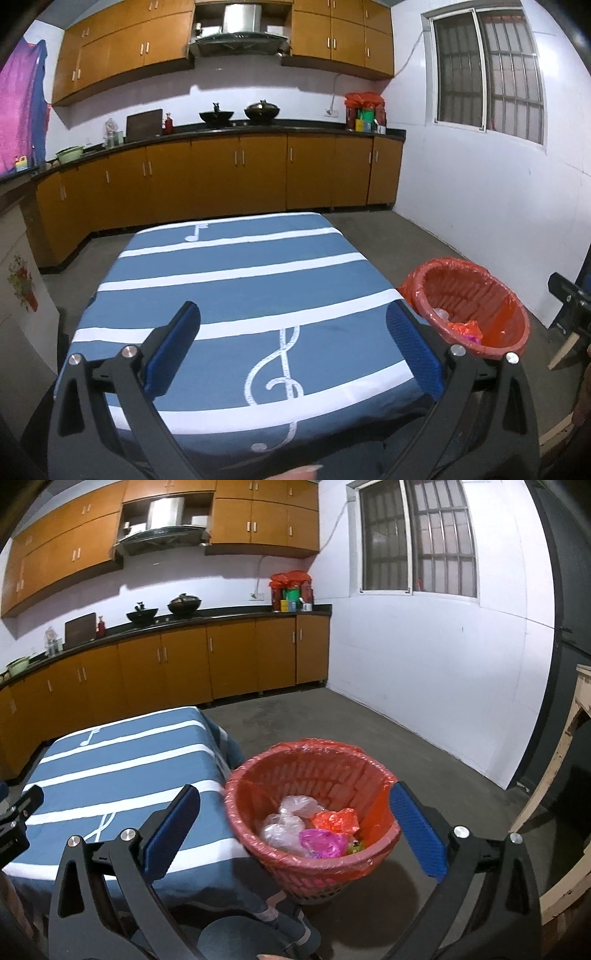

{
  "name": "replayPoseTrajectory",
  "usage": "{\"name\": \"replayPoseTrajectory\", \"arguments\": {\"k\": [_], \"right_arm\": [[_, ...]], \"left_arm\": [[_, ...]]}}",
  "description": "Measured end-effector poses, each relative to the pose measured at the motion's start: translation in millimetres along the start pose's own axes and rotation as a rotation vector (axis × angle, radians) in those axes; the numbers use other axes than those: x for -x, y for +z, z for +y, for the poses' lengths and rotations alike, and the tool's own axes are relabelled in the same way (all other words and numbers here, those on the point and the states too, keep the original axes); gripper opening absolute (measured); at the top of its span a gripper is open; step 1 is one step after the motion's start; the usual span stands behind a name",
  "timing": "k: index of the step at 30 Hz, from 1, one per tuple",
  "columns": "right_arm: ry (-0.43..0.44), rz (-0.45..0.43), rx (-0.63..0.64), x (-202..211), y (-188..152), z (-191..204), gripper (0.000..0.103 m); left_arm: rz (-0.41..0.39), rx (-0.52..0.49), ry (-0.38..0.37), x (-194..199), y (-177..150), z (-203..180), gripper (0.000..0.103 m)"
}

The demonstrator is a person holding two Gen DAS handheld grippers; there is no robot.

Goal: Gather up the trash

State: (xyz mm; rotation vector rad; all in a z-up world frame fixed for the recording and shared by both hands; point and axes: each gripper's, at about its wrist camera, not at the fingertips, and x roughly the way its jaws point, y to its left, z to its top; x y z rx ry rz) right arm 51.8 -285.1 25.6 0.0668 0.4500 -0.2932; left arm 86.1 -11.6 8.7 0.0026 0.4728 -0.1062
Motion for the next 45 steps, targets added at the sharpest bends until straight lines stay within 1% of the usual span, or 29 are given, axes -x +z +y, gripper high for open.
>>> {"name": "replayPoseTrajectory", "arguments": {"k": [11,24,28,31,38,45], "right_arm": [[-0.004,-0.071,0.056,31,-9,17,0.101],[0.008,-0.097,0.059,51,-20,21,0.101],[-0.009,-0.100,0.056,51,-22,20,0.101],[-0.038,-0.100,0.061,49,-24,20,0.101],[-0.080,-0.070,0.048,43,-28,16,0.101],[-0.078,-0.061,0.036,43,-31,12,0.101]], "left_arm": [[-0.052,0.015,0.035,39,-5,8,0.099],[-0.077,0.032,0.054,67,-15,7,0.099],[-0.082,0.017,0.070,70,-16,4,0.099],[-0.080,0.016,0.079,70,-16,2,0.099],[-0.058,0.014,0.093,65,-19,-2,0.099],[-0.059,0.009,0.089,66,-21,-5,0.099]]}}
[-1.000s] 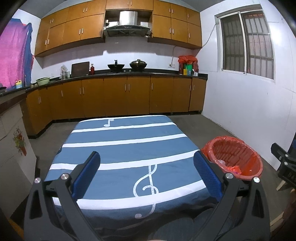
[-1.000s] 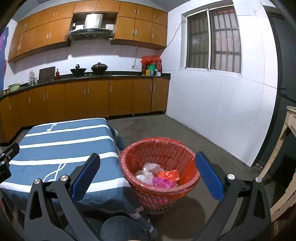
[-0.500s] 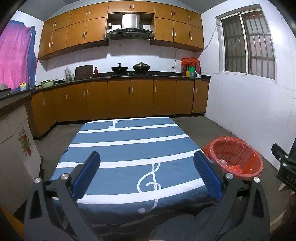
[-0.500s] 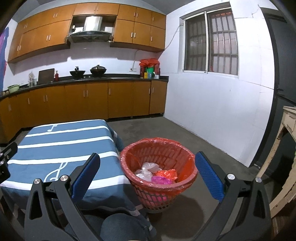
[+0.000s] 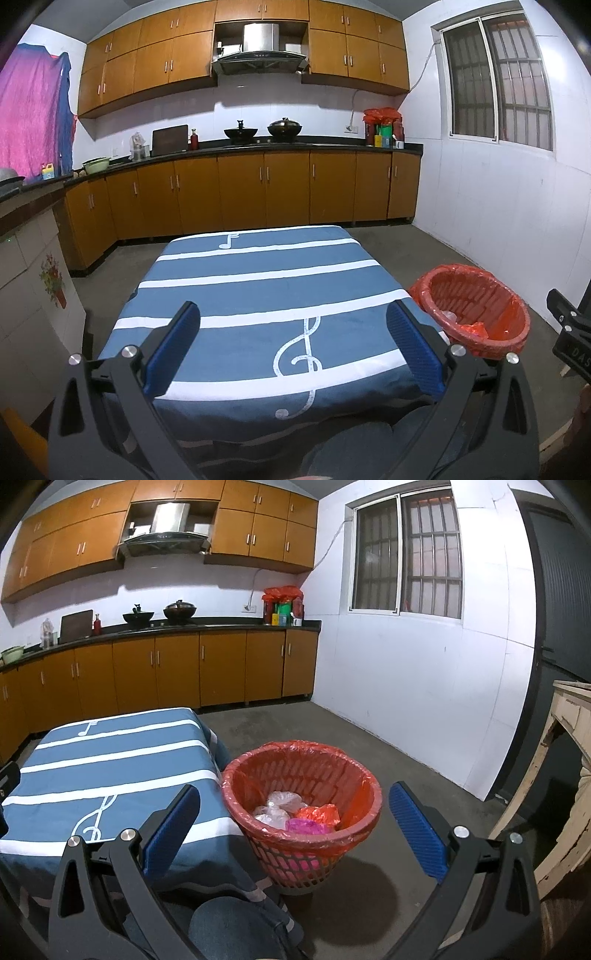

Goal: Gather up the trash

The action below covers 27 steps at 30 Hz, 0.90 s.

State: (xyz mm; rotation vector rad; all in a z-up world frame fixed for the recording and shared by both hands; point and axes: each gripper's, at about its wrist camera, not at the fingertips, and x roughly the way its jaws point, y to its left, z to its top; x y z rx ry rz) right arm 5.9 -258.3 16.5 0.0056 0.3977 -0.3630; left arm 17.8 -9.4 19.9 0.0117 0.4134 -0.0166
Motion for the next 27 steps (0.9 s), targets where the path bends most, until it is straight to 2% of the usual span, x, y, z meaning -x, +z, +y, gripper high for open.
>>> {"name": "replayPoseTrajectory", "arguments": {"k": [27], "right_arm": [[0.014,0.004,-0.004,-2.8,-4.6,-2.0,0.101]], "left_arm": [[-0.004,0.013,-0.007,1.2,-3.0,-1.7,0.099]]}}
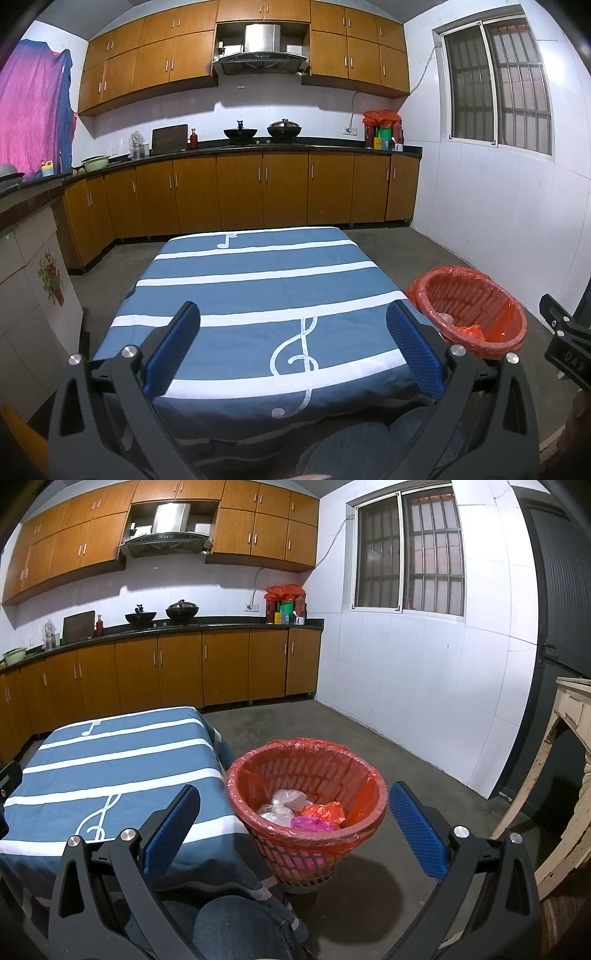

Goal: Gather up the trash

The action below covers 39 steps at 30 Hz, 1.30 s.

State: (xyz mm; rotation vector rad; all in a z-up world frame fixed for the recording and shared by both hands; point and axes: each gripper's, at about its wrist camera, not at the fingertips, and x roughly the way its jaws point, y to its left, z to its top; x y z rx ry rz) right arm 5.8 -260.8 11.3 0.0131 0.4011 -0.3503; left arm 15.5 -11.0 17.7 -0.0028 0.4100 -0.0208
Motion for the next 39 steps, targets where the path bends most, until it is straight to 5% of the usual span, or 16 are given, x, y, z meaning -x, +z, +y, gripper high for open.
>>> {"name": "replayPoseTrajectory", "arguments": {"k": [39], "right_arm": [[0.007,0.008,-0.001,-1.1,-3.7,4.0,0.101]], "left_arm": [[0.005,0.004,0.002,-0.2,-2.2,0.5,0.099]]}}
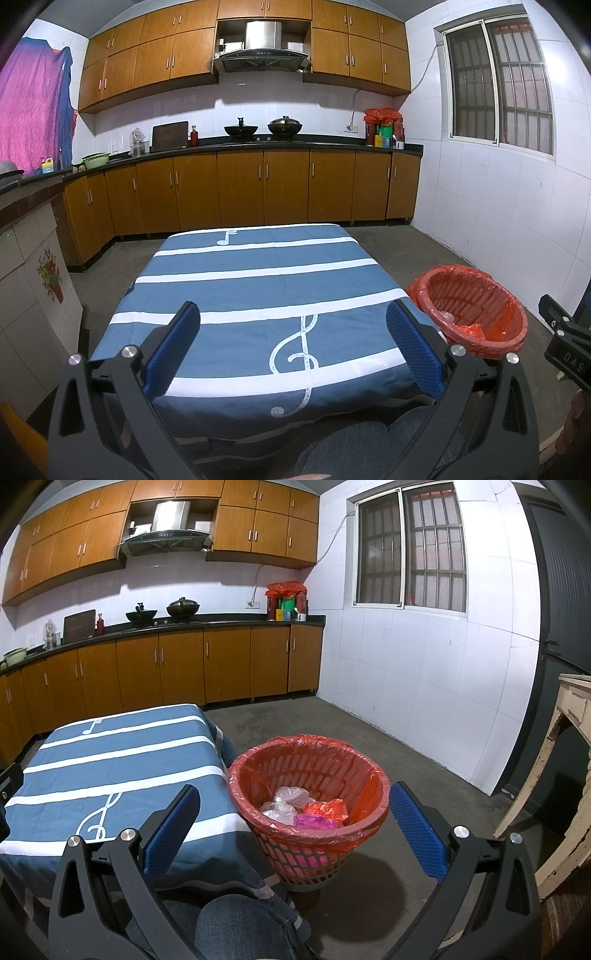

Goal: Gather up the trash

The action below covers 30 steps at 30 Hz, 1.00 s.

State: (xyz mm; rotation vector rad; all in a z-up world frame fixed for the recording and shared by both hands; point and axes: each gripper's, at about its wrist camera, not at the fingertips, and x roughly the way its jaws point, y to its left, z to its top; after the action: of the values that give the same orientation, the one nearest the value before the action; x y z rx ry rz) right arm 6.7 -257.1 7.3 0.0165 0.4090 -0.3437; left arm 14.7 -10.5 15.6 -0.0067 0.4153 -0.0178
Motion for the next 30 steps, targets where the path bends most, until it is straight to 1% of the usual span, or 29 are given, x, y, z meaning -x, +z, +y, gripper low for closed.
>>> {"name": "replayPoseTrajectory", "arguments": {"k": [30], "right_arm": [[0.001,0.002,-0.001,-0.4,2.4,-2.2,0.101]], "left_arm": [[0.002,0.000,0.001,-0.1,0.5,1.0,0.099]]}}
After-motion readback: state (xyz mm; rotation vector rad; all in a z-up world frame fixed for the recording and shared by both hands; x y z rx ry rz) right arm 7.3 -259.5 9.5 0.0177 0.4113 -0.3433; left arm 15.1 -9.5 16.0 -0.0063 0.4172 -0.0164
